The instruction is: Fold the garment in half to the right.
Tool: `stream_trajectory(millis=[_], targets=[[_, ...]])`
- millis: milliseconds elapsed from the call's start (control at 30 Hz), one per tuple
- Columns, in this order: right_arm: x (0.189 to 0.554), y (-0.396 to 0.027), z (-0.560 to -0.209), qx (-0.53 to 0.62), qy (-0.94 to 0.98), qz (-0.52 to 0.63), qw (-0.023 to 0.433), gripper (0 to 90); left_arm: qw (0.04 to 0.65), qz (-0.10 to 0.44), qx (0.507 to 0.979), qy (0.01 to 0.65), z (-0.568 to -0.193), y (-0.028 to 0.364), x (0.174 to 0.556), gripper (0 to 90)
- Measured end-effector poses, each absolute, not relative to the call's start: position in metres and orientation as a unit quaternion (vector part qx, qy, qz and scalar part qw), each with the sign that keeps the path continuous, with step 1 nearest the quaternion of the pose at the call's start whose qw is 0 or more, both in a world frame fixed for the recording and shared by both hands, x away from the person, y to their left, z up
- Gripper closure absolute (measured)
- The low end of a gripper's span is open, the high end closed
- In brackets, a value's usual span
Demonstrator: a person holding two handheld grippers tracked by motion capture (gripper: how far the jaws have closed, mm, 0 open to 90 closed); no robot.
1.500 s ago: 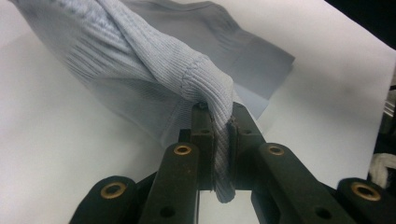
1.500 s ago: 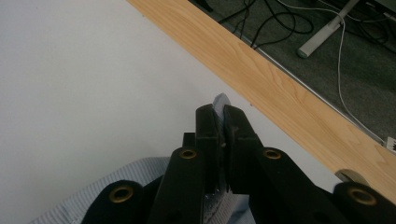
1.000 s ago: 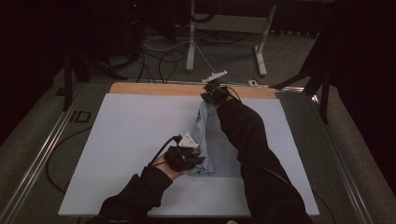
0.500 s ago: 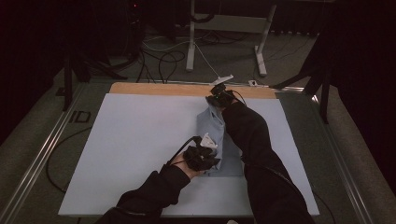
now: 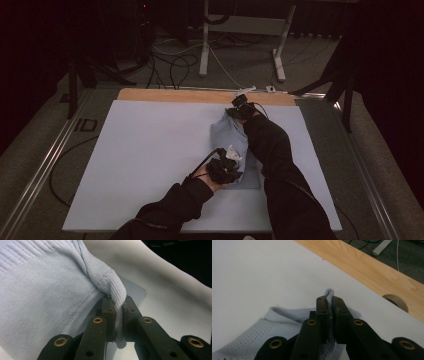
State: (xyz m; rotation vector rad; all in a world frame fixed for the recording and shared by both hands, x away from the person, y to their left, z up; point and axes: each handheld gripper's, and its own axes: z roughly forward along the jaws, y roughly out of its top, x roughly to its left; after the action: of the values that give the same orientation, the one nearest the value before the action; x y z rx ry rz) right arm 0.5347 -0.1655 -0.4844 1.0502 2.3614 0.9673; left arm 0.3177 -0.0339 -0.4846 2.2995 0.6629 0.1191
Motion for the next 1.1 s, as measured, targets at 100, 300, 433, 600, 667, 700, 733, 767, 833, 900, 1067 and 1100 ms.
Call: stream_trajectory(millis=[100,300,433,600,667,700,733,767,833,900,1067,1100], targets=[[0.535,-0.167,-0.486,0.379,0.838,0.347,0.182,82.9,0.361,0.045,0.895,0.258,-0.488,-0.036,0.319,84.2],[0.533,-0.167,-0.484,0.374,0.851,0.329,0.167,61.4,0.358,0.045,0.897,0.256,-0.492,-0.042,0.319,84.1],[0.533,-0.171,-0.482,0.381,0.850,0.331,0.152,53.4,0.355,0.044,0.898,0.257,-0.495,-0.044,0.320,84.1],[0.531,-0.175,-0.481,0.377,0.862,0.301,0.157,49.1,0.348,0.045,0.900,0.259,-0.499,-0.047,0.321,84.1],[0.531,-0.176,-0.483,0.377,0.867,0.289,0.152,49.5,0.345,0.048,0.901,0.258,-0.501,-0.049,0.321,84.1],[0.531,-0.176,-0.483,0.376,0.870,0.279,0.154,50.5,0.344,0.047,0.902,0.258,-0.502,-0.049,0.322,84.1],[0.531,-0.176,-0.484,0.376,0.873,0.270,0.152,52.5,0.342,0.047,0.902,0.259,-0.503,-0.050,0.322,84.1],[0.531,-0.176,-0.485,0.379,0.873,0.267,0.150,53.0,0.343,0.046,0.901,0.261,-0.503,-0.050,0.322,84.1],[0.530,-0.177,-0.485,0.382,0.875,0.258,0.148,58.4,0.342,0.046,0.902,0.259,-0.504,-0.051,0.322,84.1],[0.529,-0.177,-0.483,0.381,0.877,0.249,0.152,71.0,0.341,0.047,0.903,0.257,-0.504,-0.052,0.321,84.1],[0.526,-0.175,-0.481,0.371,0.879,0.252,0.162,85.0,0.342,0.055,0.903,0.254,-0.502,-0.054,0.318,84.0],[0.526,-0.174,-0.480,0.367,0.878,0.258,0.168,85.1,0.344,0.055,0.902,0.256,-0.501,-0.055,0.317,84.1]])
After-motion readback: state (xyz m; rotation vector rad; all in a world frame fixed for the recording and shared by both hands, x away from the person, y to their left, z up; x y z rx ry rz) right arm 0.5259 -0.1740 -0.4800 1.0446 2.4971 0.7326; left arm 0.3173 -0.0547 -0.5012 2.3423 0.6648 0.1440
